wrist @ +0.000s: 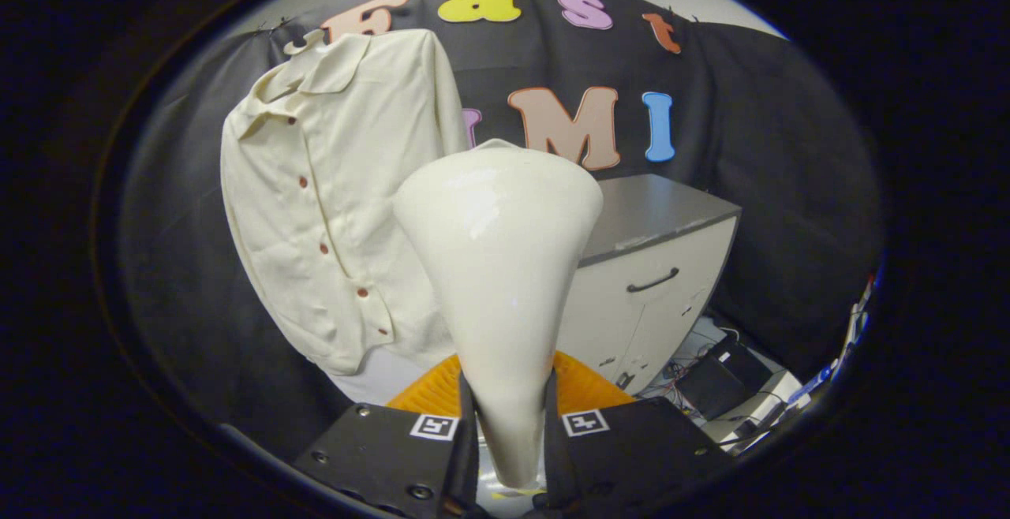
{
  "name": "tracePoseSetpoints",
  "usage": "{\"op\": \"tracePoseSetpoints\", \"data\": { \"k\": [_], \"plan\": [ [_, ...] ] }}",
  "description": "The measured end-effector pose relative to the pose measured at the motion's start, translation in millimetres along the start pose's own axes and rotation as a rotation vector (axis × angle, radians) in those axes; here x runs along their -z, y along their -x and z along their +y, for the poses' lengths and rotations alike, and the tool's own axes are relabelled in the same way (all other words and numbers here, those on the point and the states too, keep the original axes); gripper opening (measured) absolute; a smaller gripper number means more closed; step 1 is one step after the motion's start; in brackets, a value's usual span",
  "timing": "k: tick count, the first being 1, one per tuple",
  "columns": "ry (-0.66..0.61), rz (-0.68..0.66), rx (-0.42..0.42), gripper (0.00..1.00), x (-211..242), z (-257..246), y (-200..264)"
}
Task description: Iron the clothes twice with a garment steamer, once on the left side and once on the right side.
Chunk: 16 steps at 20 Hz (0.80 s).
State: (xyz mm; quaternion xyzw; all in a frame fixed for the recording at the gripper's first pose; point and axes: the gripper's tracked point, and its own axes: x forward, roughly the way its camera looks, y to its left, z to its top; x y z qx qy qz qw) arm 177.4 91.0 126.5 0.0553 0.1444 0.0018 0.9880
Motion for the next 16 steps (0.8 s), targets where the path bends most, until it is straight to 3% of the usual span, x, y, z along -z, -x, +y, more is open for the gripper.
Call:
{"op": "tracePoseSetpoints", "data": {
  "k": [9,16],
  "plan": [
    [0.081,-0.069,-0.099,0.34,-125,-48,-90],
    [0.141,-0.002,-0.119,0.34,-155,-69,-192]
  ]
}}
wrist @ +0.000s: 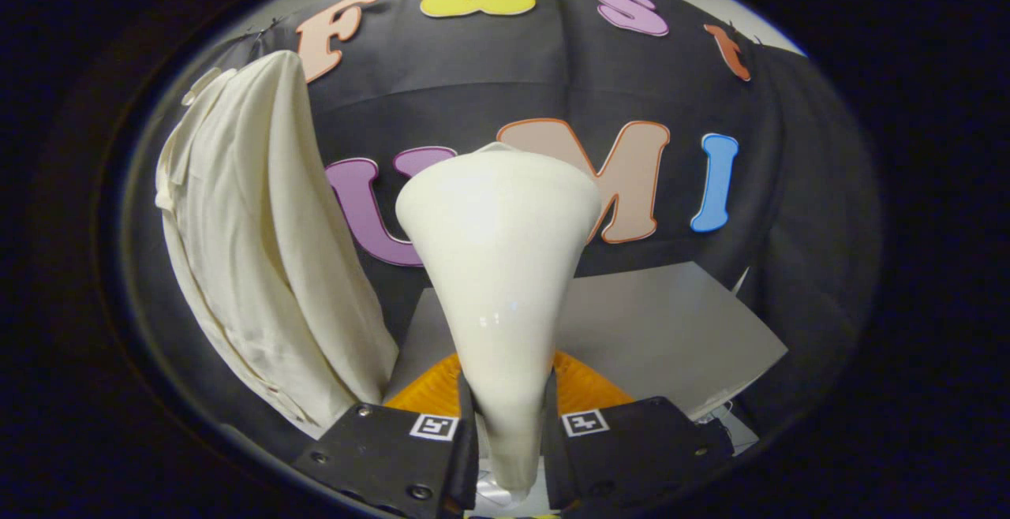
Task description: Iron the clothes twice with a garment steamer, once on the left side and once on the right side.
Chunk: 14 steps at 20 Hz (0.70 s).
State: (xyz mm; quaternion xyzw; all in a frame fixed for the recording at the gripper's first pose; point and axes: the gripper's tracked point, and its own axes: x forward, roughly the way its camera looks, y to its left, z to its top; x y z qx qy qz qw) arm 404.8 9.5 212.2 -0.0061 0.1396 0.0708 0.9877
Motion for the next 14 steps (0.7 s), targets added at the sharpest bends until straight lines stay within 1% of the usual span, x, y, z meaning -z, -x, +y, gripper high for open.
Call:
{"op": "tracePoseSetpoints", "data": {
  "k": [5,8,14],
  "plan": [
    [0.001,0.063,0.005,0.34,8,-3,-53],
    [-0.010,0.068,0.002,0.34,13,-3,-66],
    [-0.083,0.092,0.006,0.35,22,-10,-86]
  ]
}}
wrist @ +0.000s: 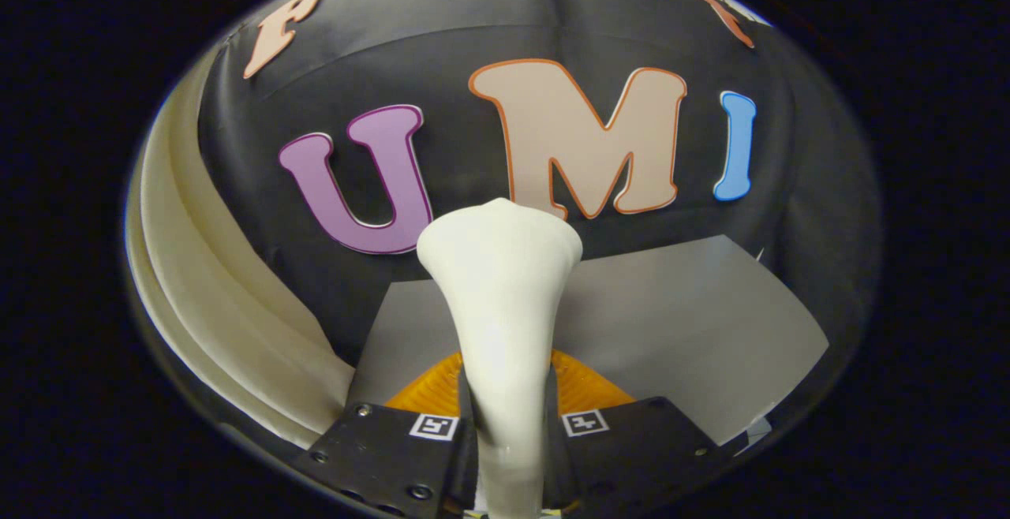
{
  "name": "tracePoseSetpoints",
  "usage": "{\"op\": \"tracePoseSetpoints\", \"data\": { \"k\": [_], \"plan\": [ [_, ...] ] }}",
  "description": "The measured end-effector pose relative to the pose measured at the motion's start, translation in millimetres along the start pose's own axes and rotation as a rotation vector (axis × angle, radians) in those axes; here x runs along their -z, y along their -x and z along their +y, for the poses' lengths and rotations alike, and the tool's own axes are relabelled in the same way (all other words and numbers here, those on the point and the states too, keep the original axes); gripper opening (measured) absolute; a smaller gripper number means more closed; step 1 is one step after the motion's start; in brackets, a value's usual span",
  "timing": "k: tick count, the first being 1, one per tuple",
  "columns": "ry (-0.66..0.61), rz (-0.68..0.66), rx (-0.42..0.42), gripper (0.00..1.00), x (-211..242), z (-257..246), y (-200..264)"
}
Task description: Iron the clothes twice with a garment steamer, once on the left side and once on the right side.
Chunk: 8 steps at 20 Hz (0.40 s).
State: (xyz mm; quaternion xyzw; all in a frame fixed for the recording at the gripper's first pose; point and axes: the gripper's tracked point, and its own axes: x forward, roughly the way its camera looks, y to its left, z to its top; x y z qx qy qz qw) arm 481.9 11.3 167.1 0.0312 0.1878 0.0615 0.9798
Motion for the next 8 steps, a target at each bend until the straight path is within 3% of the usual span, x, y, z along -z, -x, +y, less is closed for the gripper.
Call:
{"op": "tracePoseSetpoints", "data": {
  "k": [8],
  "plan": [
    [0.017,0.051,0.015,0.38,18,-1,-21]
  ]
}}
